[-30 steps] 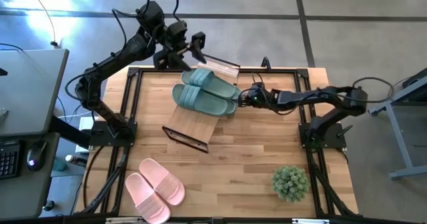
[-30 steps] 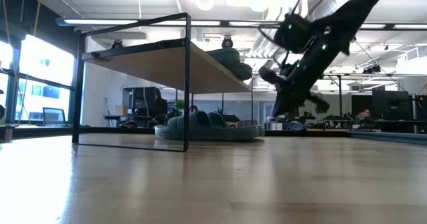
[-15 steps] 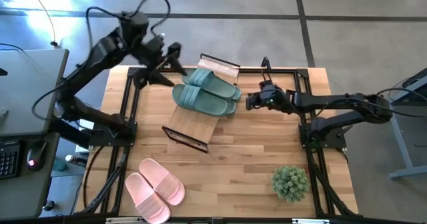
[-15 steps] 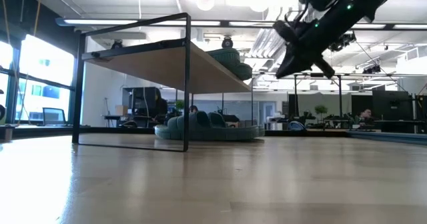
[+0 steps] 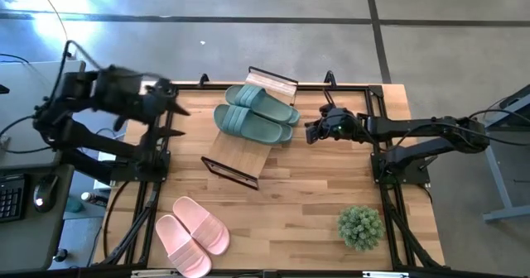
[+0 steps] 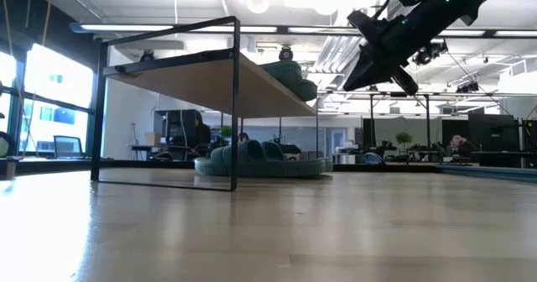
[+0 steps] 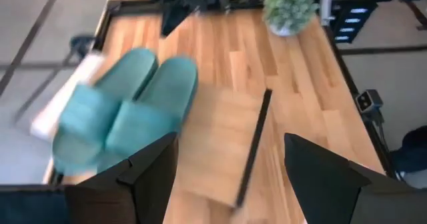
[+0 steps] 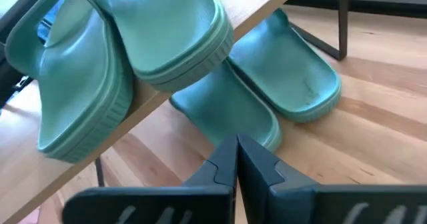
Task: Pick and place slides into the shelf
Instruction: Put the pink slide under the shelf
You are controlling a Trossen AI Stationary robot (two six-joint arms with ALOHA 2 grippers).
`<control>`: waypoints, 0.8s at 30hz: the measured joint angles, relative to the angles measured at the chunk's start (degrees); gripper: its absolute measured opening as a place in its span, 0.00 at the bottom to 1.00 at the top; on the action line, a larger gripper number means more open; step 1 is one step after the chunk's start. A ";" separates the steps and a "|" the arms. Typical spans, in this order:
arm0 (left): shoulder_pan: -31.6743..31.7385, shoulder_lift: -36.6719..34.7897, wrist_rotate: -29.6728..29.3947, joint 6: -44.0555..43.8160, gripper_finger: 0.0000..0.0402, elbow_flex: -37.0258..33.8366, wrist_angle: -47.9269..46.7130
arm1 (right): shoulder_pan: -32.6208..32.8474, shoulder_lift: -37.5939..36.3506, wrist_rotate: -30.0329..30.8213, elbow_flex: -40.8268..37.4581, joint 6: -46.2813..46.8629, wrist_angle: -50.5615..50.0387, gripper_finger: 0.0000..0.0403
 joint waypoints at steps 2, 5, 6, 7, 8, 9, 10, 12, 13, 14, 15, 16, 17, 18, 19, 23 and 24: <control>-4.31 -2.11 -4.88 -5.92 0.63 -1.80 -2.77 | 0.54 0.00 0.00 0.00 0.11 0.02 0.00; -9.77 -4.97 -9.43 -14.94 0.63 -6.50 -5.64 | 1.08 0.00 -0.54 0.00 -0.25 0.02 0.00; -11.36 -5.85 -9.52 -17.93 0.63 -8.46 -5.73 | 1.22 0.00 -0.99 0.00 -0.26 0.02 0.00; -12.96 -6.74 -9.38 -20.69 0.63 -10.63 -5.50 | 1.39 0.00 -1.21 0.00 -0.27 0.02 0.00; -14.43 -7.40 -9.16 -23.19 0.63 -12.79 -4.83 | 1.62 0.00 -1.40 0.00 -0.28 0.02 0.00; -15.90 -7.89 -8.92 -25.39 0.63 -14.79 -3.75 | 1.87 0.00 -1.42 0.00 -0.28 0.02 0.00; -17.36 -8.24 -8.55 -27.50 0.63 -16.99 -2.26 | 2.11 0.00 -1.42 0.00 -0.30 0.02 0.00; -20.12 -8.42 -8.01 -30.81 0.63 -20.58 0.64 | 2.55 0.00 -1.53 0.00 -1.26 0.02 0.00; -21.48 -8.30 -7.77 -32.25 0.63 -22.23 1.71 | 2.74 0.00 -1.86 0.00 -1.93 0.02 0.00; -22.77 -7.86 -7.47 -33.95 0.63 -23.66 2.40 | 2.92 0.00 -2.55 0.00 -2.48 0.02 0.00; -24.04 -7.32 -6.86 -35.49 0.63 -24.94 2.87 | 3.07 0.02 -3.10 0.00 -3.01 0.02 0.00; -25.33 -6.72 -5.98 -36.90 0.63 -26.12 3.20 | 3.19 0.02 -4.00 0.00 -3.59 0.02 0.00; -26.59 -6.16 -4.81 -38.52 0.63 -27.12 3.21 | 3.32 0.02 -4.87 0.00 -3.88 0.02 0.00; -27.92 -5.49 -3.53 -40.32 0.63 -28.01 3.17 | 3.44 0.02 -5.81 0.00 -4.24 0.02 0.00; -29.29 -4.64 -2.38 -41.89 0.63 -28.82 3.34 | 3.59 0.02 -6.82 0.00 -4.88 0.02 0.00; -35.04 -0.51 -0.25 -47.66 0.63 -31.37 6.52 | 4.27 0.02 -9.52 0.00 -6.81 0.02 0.00; -36.41 0.56 -0.10 -48.93 0.63 -31.87 7.98 | 4.38 0.02 -10.08 0.00 -7.14 0.01 0.00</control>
